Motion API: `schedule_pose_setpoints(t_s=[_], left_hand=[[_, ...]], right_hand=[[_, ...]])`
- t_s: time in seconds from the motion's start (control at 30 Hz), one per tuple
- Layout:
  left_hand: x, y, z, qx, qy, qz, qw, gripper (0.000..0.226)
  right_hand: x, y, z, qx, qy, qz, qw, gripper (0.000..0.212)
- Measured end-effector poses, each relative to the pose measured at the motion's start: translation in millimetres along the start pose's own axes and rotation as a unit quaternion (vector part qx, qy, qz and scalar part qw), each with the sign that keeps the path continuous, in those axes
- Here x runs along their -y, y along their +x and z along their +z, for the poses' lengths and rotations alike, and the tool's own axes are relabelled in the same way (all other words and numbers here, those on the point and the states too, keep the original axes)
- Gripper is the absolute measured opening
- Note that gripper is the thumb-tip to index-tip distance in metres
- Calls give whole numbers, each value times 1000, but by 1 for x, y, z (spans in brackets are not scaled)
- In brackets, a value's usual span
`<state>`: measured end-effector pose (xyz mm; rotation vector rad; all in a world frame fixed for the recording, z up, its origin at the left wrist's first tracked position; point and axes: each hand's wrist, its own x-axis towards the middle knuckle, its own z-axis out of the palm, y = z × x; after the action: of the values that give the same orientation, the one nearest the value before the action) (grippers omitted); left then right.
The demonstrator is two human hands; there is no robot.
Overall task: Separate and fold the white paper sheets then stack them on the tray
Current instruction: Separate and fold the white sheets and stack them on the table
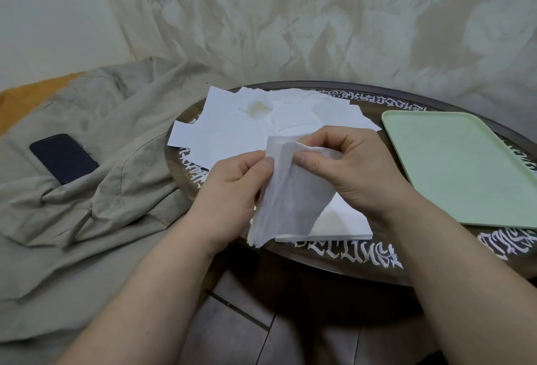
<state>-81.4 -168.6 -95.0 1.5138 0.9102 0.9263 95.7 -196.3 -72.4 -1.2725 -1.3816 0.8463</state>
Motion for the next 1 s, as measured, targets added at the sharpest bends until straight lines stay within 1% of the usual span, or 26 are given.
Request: schedule_pose_setpoints(t_s=[0.07, 0.17, 0.2, 0.3, 0.37, 0.47, 0.57, 0.73, 0.87, 1.0], left_hand=[[-2, 0, 1, -5, 3, 8, 1000, 42], [-4, 0, 2, -5, 29, 27, 999, 57], [-3, 0, 2, -4, 38, 33, 999, 55], [-3, -3, 5, -19, 54, 40, 998, 31], [-4, -4, 7, -29, 86, 48, 995, 25], [-3, -2, 7, -50, 136, 55, 988, 25], [-2, -2, 8, -61, 157, 54, 984, 25], [-1, -1, 12, -80, 165, 67, 981, 29], [1, -1, 20, -109, 165, 90, 976, 38], [1, 0, 24, -142, 136, 82, 977, 34]], right_hand=[[0, 0, 0, -3, 1, 2, 1000, 9], [0, 0, 0, -5, 6, 9, 1000, 10], [0, 0, 0, -4, 9, 10, 1000, 9], [1, -1, 1, -3, 18, 9, 1000, 8], [1, -1, 1, -3, 14, 9, 1000, 9], [1, -1, 1, -2, 0, 7, 1000, 9], [2, -1, 1, -1, -5, 4, 1000, 8], [2, 0, 1, 2, -2, -2, 1000, 13], [-1, 2, 4, 0, 0, -8, 1000, 18], [-3, 4, 6, -5, -4, -7, 1000, 14]])
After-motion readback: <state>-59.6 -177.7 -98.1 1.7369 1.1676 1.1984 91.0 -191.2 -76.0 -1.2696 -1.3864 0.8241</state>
